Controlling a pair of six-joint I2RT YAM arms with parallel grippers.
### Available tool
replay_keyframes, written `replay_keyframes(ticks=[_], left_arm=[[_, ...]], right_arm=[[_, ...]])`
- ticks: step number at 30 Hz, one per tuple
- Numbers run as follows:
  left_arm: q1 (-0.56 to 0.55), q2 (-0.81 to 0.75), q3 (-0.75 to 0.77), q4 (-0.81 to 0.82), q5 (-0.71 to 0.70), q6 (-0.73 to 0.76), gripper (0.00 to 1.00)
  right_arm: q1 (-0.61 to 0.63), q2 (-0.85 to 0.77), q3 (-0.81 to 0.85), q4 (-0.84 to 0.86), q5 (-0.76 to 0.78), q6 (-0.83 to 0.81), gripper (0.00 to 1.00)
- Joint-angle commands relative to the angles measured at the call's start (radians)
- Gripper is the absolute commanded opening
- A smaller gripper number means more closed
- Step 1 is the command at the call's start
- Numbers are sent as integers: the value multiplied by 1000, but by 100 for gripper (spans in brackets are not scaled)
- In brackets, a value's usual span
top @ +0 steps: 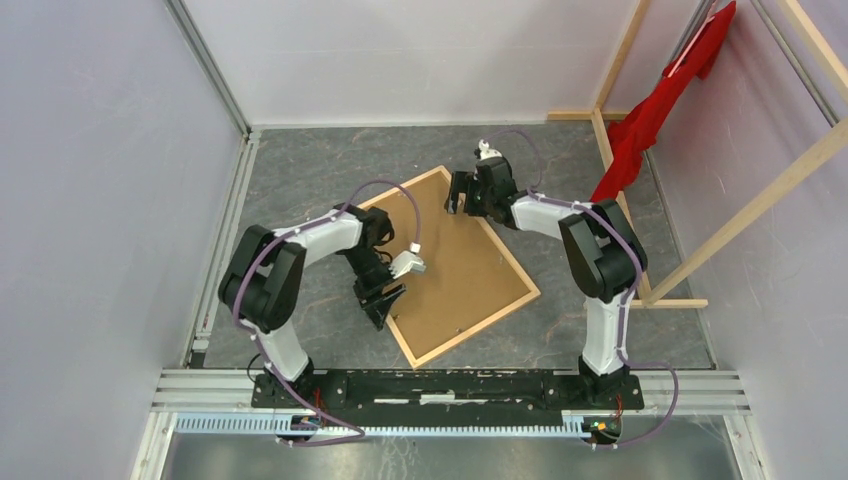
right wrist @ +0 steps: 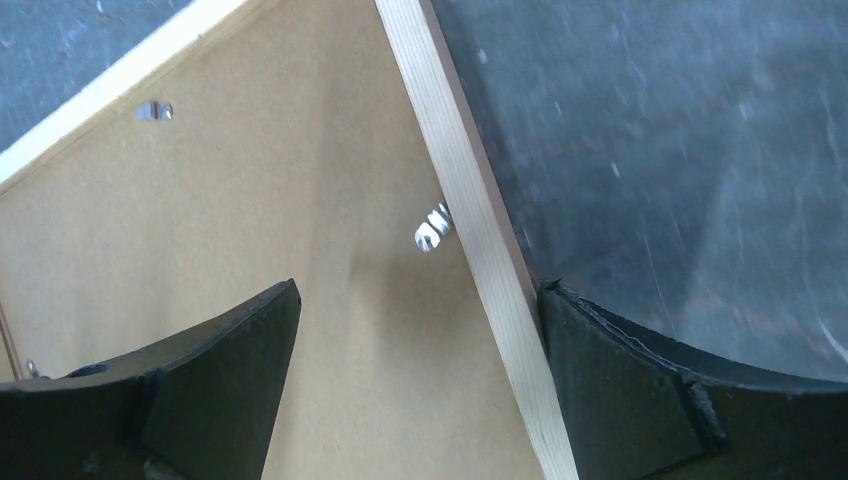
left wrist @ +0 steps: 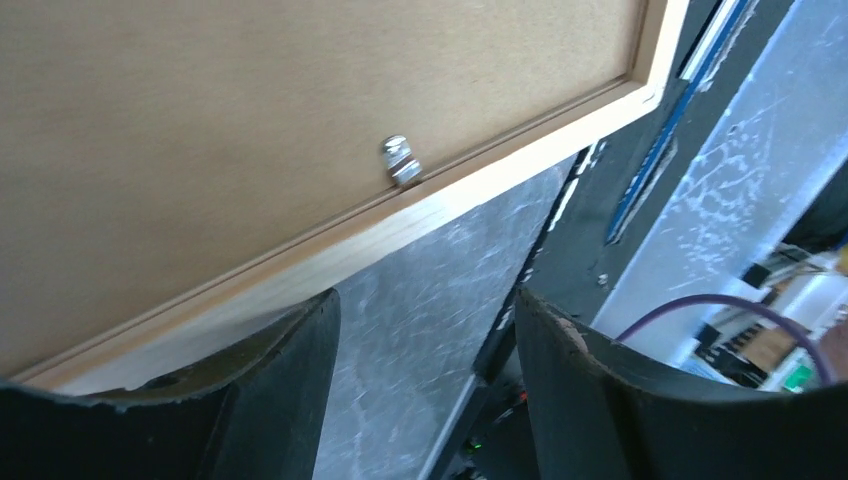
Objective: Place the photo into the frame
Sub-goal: Adjust the photo frame at the center of the board.
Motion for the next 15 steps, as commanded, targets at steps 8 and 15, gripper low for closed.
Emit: replay_keyframes(ticks=[8,15], left_arm=[[367,-110,142,-39,-108,210,71],[557,74,347,103,-52,-84,56]], right_arm=[[-14,-345,-338,-3,83,49,95],[32,-472,-407,130,29,41,89]])
